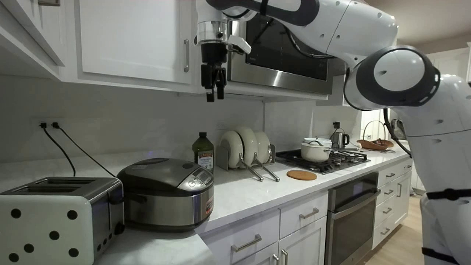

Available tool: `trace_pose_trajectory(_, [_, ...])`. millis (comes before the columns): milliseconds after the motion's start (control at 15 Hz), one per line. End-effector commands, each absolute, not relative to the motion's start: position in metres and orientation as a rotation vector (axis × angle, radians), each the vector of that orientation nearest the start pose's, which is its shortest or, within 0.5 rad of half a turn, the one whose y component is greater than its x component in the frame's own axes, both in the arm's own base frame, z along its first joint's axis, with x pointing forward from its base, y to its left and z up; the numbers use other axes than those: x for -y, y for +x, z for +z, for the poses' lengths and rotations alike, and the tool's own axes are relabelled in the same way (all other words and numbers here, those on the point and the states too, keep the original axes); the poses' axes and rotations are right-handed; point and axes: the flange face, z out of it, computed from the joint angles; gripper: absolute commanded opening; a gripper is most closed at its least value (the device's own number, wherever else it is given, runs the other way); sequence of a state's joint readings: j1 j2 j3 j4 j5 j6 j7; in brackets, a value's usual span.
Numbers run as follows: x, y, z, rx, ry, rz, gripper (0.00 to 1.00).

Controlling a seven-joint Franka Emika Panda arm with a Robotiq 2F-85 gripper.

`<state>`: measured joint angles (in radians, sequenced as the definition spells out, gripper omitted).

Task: Close the lid of the rice cooker.

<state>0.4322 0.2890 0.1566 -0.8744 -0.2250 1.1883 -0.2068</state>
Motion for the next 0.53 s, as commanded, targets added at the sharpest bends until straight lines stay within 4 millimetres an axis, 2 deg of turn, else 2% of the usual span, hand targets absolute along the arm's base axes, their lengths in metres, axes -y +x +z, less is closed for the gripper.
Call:
trace_pose_trajectory(0, [-0.254,0.473,0.749,1.038,-3.111,-0.020,1.00])
trace_pose_trajectory(200, [-0.236,0.455,0.754,0.972,-3.151,-0.021,1.00])
trace_pose_trajectory(267, [-0.249,0.473,0.757,1.035,-3.133,-0.052,1.00])
trace_pose_trajectory(467, [-0.245,0.469,0.760,1.032,-3.136,-0.057,1.00])
